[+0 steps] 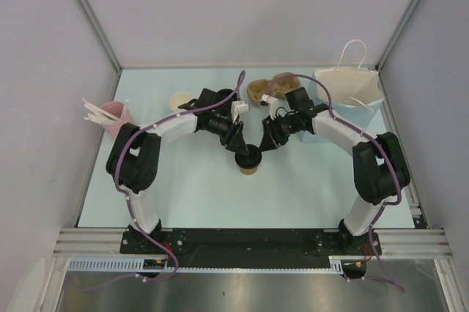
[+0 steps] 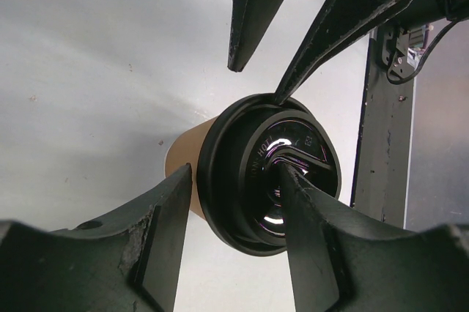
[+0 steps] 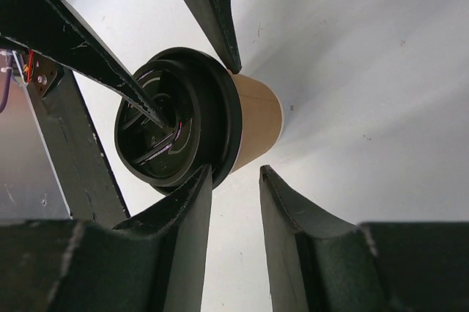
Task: Pack the takeout coffee
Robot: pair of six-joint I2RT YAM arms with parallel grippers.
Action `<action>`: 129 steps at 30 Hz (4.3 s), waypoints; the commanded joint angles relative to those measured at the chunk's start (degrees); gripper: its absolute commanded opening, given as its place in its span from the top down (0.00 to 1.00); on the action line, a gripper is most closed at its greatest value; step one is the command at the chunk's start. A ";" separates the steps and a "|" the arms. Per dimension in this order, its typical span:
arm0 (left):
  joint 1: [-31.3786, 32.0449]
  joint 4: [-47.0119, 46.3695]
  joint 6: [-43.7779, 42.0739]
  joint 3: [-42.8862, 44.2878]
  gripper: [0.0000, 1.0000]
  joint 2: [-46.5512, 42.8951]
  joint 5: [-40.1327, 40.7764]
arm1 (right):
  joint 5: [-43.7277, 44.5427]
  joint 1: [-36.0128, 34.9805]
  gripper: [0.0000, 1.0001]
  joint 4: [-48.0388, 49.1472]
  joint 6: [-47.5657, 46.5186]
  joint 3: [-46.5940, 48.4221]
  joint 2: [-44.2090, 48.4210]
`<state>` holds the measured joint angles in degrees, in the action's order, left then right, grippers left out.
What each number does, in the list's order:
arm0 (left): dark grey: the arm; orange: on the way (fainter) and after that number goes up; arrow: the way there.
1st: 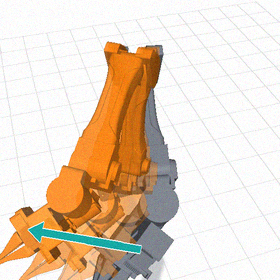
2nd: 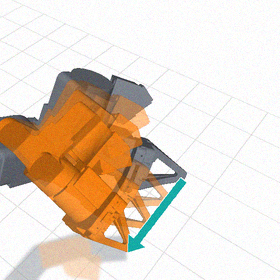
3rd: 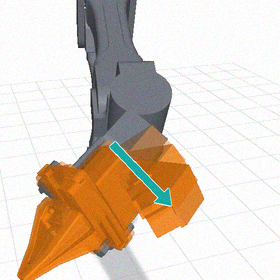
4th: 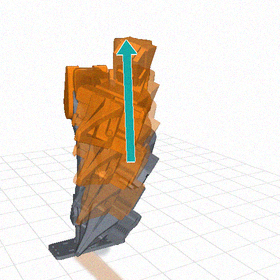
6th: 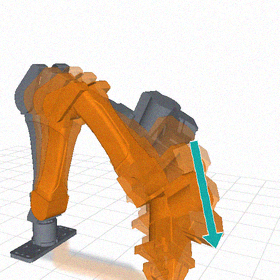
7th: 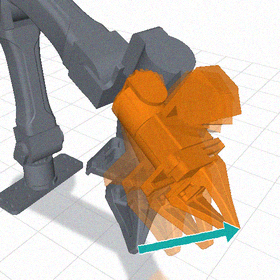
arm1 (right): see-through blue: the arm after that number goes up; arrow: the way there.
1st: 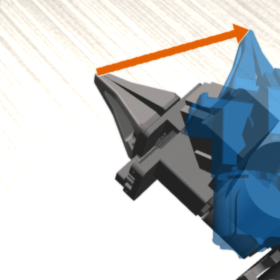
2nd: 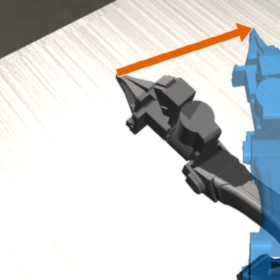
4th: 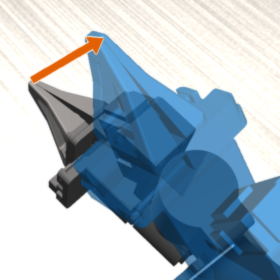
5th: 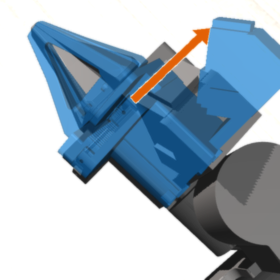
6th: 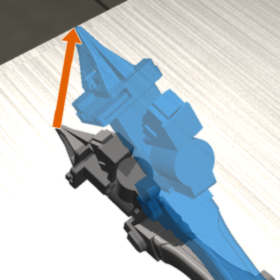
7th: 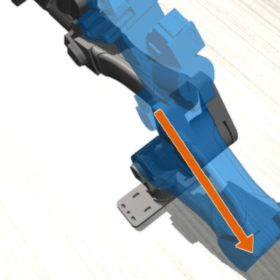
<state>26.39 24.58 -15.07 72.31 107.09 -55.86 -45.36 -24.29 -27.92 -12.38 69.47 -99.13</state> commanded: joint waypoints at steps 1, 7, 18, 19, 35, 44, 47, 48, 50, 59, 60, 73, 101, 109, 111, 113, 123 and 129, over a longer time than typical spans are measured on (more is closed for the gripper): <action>0.33 3.63 -5.50 -3.32 0.45 1.63 12.52 | 0.53 -0.75 0.64 0.33 0.60 1.54 -1.06; 0.33 3.98 -5.76 -3.41 0.47 1.55 13.93 | 7.03 -1.81 0.65 -0.03 -0.18 1.46 -1.41; 0.33 3.81 -6.55 -4.99 0.50 1.10 16.83 | 16.08 -4.18 0.67 -1.08 -1.07 1.54 -3.87; 0.33 3.72 -6.55 -5.08 0.50 1.02 16.92 | 16.79 -4.27 0.67 -1.17 -1.15 1.54 -4.05; 0.33 2.93 -7.17 -7.27 0.51 -0.48 18.85 | 23.84 -6.64 0.68 -0.82 -3.70 1.63 -0.82; 0.33 2.32 -6.64 -7.19 0.51 0.05 18.50 | 10.33 -2.61 0.43 -5.30 -5.64 4.62 6.05; 0.33 2.32 -6.64 -7.19 0.52 0.23 18.68 | 1.81 0.38 0.40 -7.49 -4.85 4.62 5.18; 0.33 2.32 -6.64 -7.27 0.52 0.23 18.59 | 0.20 1.26 0.40 -8.63 -4.76 4.62 4.74; 0.33 2.23 -6.38 -7.36 0.52 0.14 18.68 | -3.05 1.71 0.40 -9.60 -4.76 4.44 3.07; 0.33 2.14 -5.94 -7.45 0.52 -0.39 19.03 | -2.10 -1.02 0.42 -6.18 -2.21 1.19 0.26; 0.33 2.14 -5.94 -7.36 0.52 -0.48 19.03 | -2.01 -1.19 0.42 -5.92 -2.21 1.02 0.34; 0.24 1.61 -5.67 -7.80 0.52 -1.09 18.94 | 2.56 -2.95 0.44 -2.58 -0.28 -1.00 -0.97; 0.33 1.97 -6.64 -9.38 0.53 -1.79 24.74 | 28.40 -7.26 0.48 -1.87 0.78 -1.36 -7.92; 0.24 2.75 -6.90 -9.03 0.53 -1.44 23.87 | 26.57 -7.09 0.47 -1.70 -0.09 -1.36 -6.78; 0.06 3.19 -6.64 -8.07 0.53 -1.18 22.73 | 22.19 -6.38 0.46 -1.78 -1.06 -1.18 -3.71; -0.11 3.63 -6.64 -7.45 0.53 -0.74 22.54 | 20.32 -5.85 0.45 -2.05 -3.51 -1.09 0.06; -0.20 3.55 -6.20 -6.92 0.54 -0.48 22.46 | 24.70 -8.48 0.38 -5.30 -22.49 -3.54 13.94; -0.29 3.63 -6.29 -6.92 0.54 -0.39 22.46 | 32.96 -21.89 0.15 -2.67 -36.55 -14.34 25.73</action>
<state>26.50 22.57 -14.74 68.36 102.26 -48.16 -19.44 -36.84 -32.67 -35.94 61.54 -81.60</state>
